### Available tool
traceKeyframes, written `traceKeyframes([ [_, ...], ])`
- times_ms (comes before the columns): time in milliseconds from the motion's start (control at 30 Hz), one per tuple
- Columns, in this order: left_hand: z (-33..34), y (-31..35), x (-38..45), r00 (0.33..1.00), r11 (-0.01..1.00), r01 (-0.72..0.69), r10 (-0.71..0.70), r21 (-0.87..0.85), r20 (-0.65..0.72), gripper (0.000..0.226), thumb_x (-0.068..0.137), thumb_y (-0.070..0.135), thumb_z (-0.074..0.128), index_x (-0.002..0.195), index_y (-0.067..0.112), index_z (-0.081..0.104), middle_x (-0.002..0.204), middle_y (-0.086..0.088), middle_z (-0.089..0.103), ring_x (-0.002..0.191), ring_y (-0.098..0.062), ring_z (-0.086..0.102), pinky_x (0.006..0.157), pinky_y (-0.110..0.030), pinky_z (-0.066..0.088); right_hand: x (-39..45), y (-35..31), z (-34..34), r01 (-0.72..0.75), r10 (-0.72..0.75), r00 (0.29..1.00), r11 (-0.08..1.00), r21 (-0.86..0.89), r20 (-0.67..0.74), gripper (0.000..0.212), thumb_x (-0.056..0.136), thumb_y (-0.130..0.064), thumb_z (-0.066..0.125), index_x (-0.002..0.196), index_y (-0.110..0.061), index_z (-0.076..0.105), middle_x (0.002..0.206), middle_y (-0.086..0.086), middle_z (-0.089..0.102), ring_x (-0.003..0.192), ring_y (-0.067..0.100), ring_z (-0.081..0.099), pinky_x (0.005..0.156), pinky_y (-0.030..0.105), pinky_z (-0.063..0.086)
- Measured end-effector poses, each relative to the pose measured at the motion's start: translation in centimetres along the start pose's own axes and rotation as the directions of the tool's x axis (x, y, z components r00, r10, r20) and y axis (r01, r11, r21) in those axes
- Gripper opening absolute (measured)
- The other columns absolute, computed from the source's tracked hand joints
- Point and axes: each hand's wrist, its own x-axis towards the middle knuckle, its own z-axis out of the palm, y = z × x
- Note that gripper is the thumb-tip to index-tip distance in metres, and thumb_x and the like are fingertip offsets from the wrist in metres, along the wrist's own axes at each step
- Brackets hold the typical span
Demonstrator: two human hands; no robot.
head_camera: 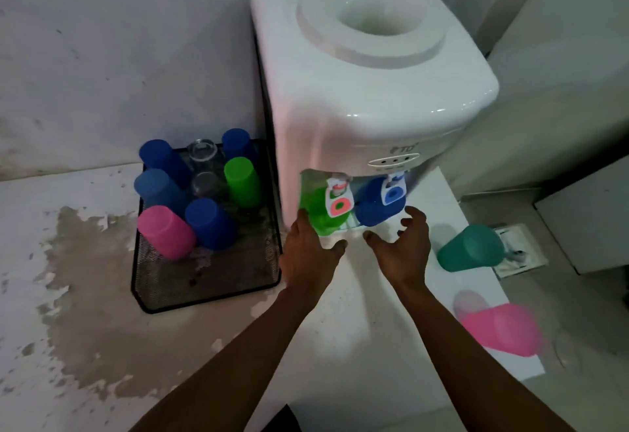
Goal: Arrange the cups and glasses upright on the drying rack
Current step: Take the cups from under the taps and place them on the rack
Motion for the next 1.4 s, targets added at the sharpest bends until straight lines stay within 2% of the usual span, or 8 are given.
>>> traceKeyframes([
  [367,2.5,2.5,1.5,0.951,0.973,0.194,-0.218,-0.129,-0.217,0.080,0.060,0.053,0.081,0.127,0.027,0.045,0.115,0.002,0.068,0.104,-0.025,0.065,0.083,-0.041,0.055,4.2,-0.2,0.2,0.044,-0.055,0.994,0.992,0.114,0.096,0.078,0.071,-0.030,0.082,0.135,-0.016,0.040,0.141,0.005,0.052,0.126,0.026,0.052,0.106,0.039,0.044],
  [667,-0.6,-1.1,-0.4,0.996,0.987,0.085,-0.080,-0.135,0.046,0.082,0.048,0.062,0.068,0.121,0.027,0.052,0.109,0.002,0.063,0.093,-0.019,0.062,0.078,-0.039,0.056,3.9,0.5,0.2,0.041,-0.066,0.993,0.966,0.254,0.093,0.077,0.065,-0.019,0.086,0.130,-0.013,0.045,0.130,0.005,0.058,0.115,0.021,0.056,0.096,0.028,0.046],
  [833,-3.8,-4.7,-1.1,0.923,0.865,0.373,-0.310,-0.337,0.227,0.058,0.079,0.037,0.073,0.127,0.023,0.045,0.107,-0.002,0.057,0.084,-0.014,0.057,0.071,-0.031,0.050,2.0,1.2,0.1,0.003,-0.033,0.996,0.941,0.339,0.084,0.070,0.067,-0.010,0.084,0.125,-0.010,0.046,0.115,-0.001,0.056,0.100,0.014,0.055,0.086,0.022,0.048],
  [967,-6.7,-7.1,-0.6,0.835,0.708,0.550,-0.484,-0.443,0.264,0.071,0.067,0.029,0.074,0.126,0.013,0.038,0.113,-0.012,0.057,0.089,-0.026,0.060,0.066,-0.035,0.050,-0.6,2.0,0.6,-0.034,-0.011,0.993,0.923,0.383,0.114,0.064,0.073,-0.009,0.079,0.127,-0.011,0.047,0.114,-0.004,0.052,0.099,0.012,0.054,0.083,0.024,0.046],
  [1067,-8.6,-7.4,0.5,0.879,0.831,0.472,-0.416,-0.294,0.235,0.072,0.061,0.029,0.076,0.113,0.010,0.030,0.099,-0.007,0.048,0.089,-0.025,0.056,0.062,-0.031,0.048,-2.4,2.5,1.7,-0.054,-0.014,0.984,0.926,0.373,0.177,0.059,0.076,-0.009,0.077,0.128,-0.011,0.048,0.114,-0.002,0.054,0.098,0.015,0.055,0.078,0.023,0.045],
  [1167,-10.1,-6.4,2.1,0.977,0.981,0.144,-0.162,0.130,0.136,0.066,0.070,0.036,0.078,0.113,0.010,0.036,0.104,-0.007,0.045,0.093,-0.029,0.056,0.066,-0.032,0.043,-3.6,2.5,2.8,-0.084,-0.007,0.969,0.931,0.355,0.246,0.057,0.078,-0.015,0.076,0.126,-0.012,0.045,0.112,0.005,0.057,0.084,0.016,0.059,0.063,0.021,0.046],
  [1267,-10.9,-5.0,4.0,0.991,0.883,-0.098,0.042,0.459,0.130,0.062,0.073,0.045,0.072,0.120,0.012,0.047,0.118,-0.012,0.041,0.094,-0.035,0.058,0.073,-0.041,0.051,-4.6,2.0,3.7,-0.097,-0.002,0.961,0.933,0.346,0.276,0.056,0.078,-0.021,0.076,0.123,-0.012,0.044,0.109,0.006,0.057,0.081,0.014,0.060,0.059,0.020,0.047],
  [1400,-10.5,-3.6,6.5,0.972,0.729,-0.236,0.188,0.643,0.144,0.052,0.074,0.032,0.072,0.116,0.010,0.050,0.116,-0.012,0.047,0.098,-0.035,0.059,0.072,-0.043,0.048,-5.9,1.7,4.3,-0.096,-0.003,0.956,0.942,0.322,0.294,0.054,0.076,-0.025,0.078,0.118,-0.015,0.047,0.109,0.003,0.057,0.082,0.009,0.059,0.059,0.017,0.047],
])
